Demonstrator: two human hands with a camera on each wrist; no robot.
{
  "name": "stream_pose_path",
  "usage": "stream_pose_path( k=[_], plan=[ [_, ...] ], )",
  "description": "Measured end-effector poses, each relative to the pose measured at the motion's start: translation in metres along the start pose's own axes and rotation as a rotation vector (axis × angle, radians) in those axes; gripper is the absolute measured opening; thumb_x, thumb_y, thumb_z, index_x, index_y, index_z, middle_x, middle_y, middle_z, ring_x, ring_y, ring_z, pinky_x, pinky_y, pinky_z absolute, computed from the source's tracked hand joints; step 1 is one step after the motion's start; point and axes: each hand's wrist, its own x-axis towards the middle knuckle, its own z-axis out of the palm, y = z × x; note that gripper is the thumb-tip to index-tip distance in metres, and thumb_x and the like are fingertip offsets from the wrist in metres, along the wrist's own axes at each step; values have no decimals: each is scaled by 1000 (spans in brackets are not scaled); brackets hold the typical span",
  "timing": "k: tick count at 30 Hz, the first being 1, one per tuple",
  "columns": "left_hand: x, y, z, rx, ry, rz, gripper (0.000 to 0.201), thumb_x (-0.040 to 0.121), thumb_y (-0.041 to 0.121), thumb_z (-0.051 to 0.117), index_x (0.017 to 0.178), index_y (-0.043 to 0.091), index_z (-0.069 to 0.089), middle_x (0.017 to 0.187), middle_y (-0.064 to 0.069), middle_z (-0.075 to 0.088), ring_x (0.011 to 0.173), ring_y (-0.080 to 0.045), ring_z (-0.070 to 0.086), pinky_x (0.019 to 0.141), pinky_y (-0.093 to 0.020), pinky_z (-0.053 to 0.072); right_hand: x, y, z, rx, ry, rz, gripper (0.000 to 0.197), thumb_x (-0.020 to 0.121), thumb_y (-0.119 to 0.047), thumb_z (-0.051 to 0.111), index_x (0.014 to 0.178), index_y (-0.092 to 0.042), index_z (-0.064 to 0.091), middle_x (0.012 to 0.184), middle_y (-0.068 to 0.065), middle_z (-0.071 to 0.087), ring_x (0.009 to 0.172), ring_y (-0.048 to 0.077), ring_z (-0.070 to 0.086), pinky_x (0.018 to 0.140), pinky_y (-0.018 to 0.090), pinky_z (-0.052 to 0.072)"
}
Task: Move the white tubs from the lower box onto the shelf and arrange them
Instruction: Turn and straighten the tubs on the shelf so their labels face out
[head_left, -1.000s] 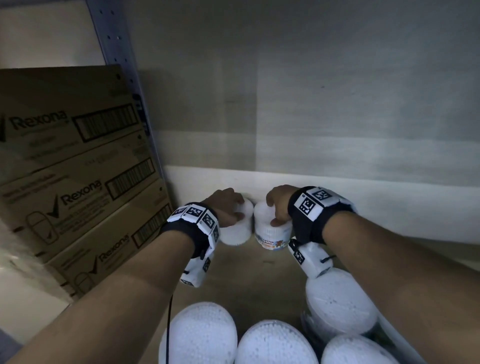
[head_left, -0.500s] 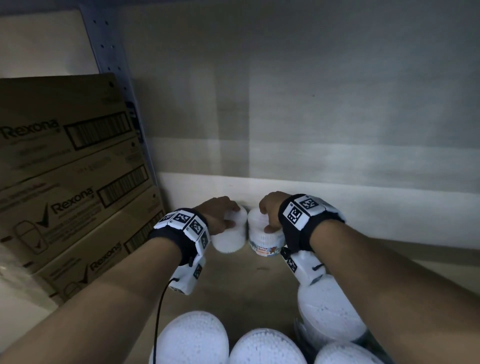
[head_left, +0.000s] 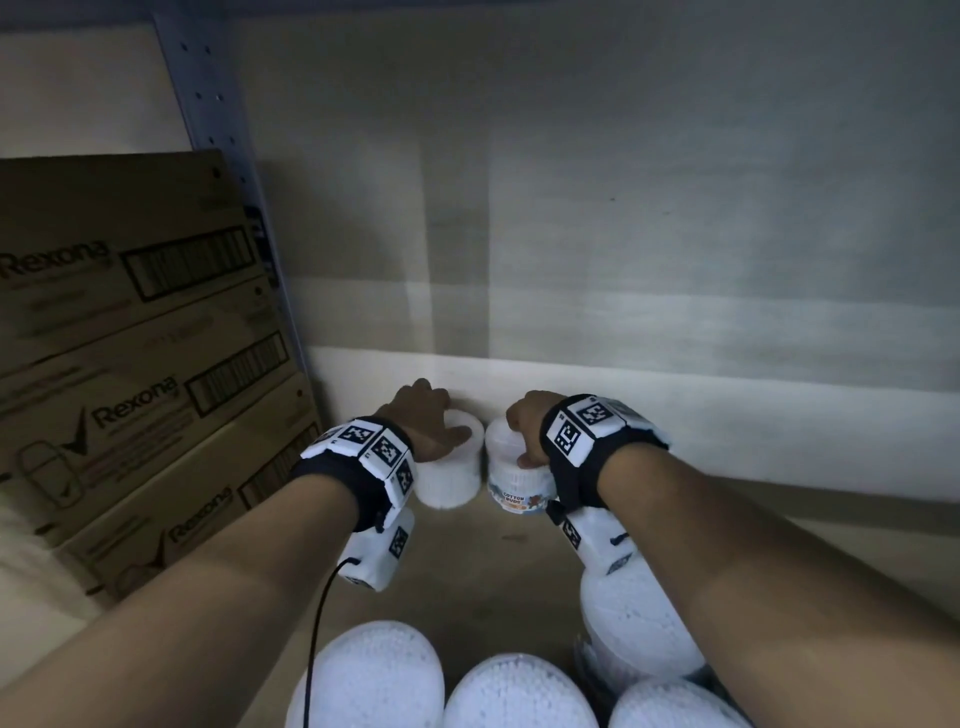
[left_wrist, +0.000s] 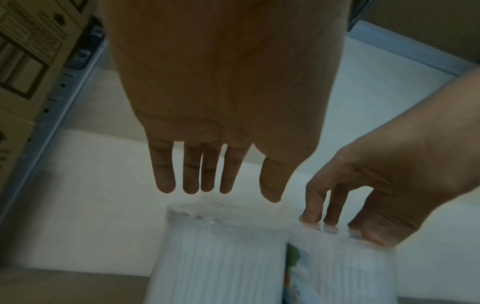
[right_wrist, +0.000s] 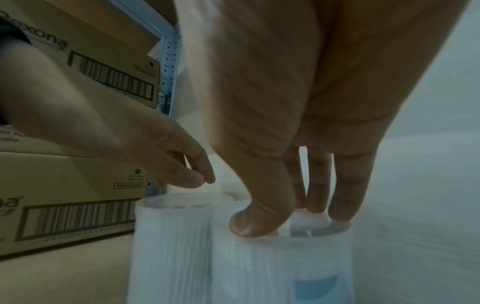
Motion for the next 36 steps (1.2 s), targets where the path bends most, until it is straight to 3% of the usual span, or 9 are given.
stream_pose_path(
  k=[6, 10, 14, 16, 21, 25, 29, 33, 36],
  plan=[
    [3, -2, 4, 119, -71, 7, 63, 89, 54, 48, 140, 19, 39, 141, -5, 39, 131, -25, 39, 107, -42, 36, -2, -1, 0, -20, -3, -15, 50, 73, -34, 72, 114, -8, 62, 113, 15, 63, 99, 38, 64, 84, 48, 56],
    [1, -3, -2, 60, -150, 59, 61, 92, 34, 54, 147, 24, 30, 153, -1, 29, 140, -22, 32, 115, -38, 29, -3, 2, 3, -30, 9, -36, 47, 74, -36, 72, 111, -8, 63, 110, 14, 65, 94, 36, 66, 81, 46, 56],
    [-1, -4, -9, -2, -194, 142, 62, 90, 3, 50, 146, 26, 34, 155, 1, 28, 143, -19, 27, 115, -31, 26, -5, 5, 1, -14, -1, -59, 59, 72, -42, 73, 120, -12, 57, 120, 12, 58, 104, 33, 62, 88, 44, 54],
    [-3, -2, -8, -51, -171, 138, 61, 90, -1, 47, 145, 24, 35, 155, 1, 28, 143, -18, 27, 114, -30, 27, -4, 6, 3, -15, -2, -57, 59, 75, -42, 72, 123, -12, 55, 125, 13, 56, 107, 35, 61, 90, 44, 54],
    [1, 1, 4, -42, 15, 26, 53, 91, 37, 54, 138, 16, 41, 139, -9, 40, 129, -27, 41, 106, -40, 40, -6, 7, 1, -23, -2, -74, 60, 82, -39, 68, 131, -12, 48, 133, 13, 49, 116, 33, 56, 95, 38, 49],
    [3, 4, 5, 39, -29, -6, 60, 88, 49, 55, 135, 13, 44, 133, -11, 42, 125, -28, 44, 103, -41, 41, -5, 7, 2, -36, 9, -77, 58, 81, -39, 68, 129, -11, 51, 131, 12, 51, 117, 28, 54, 92, 35, 47],
    [3, 2, 4, 17, -79, 42, 56, 91, 34, 56, 141, 19, 39, 143, -6, 38, 132, -25, 39, 109, -40, 37, -7, 4, 0, -54, 3, -70, 55, 83, -39, 66, 126, -7, 53, 127, 14, 53, 113, 30, 57, 90, 35, 49],
    [-1, 0, -4, -68, -164, 109, 62, 87, 0, 49, 142, 27, 39, 153, 1, 31, 141, -19, 31, 114, -33, 30, -12, -3, -5, -52, -10, -43, 54, 77, -36, 69, 122, -9, 56, 122, 15, 57, 103, 38, 62, 85, 47, 55],
    [-5, 4, -7, -110, -89, 111, 56, 89, 0, 46, 140, 23, 42, 151, 0, 32, 141, -22, 31, 114, -33, 30, -18, -2, -8, -68, -20, -57, 53, 80, -37, 67, 122, -8, 56, 120, 15, 58, 102, 36, 63, 84, 46, 55]
  ],
)
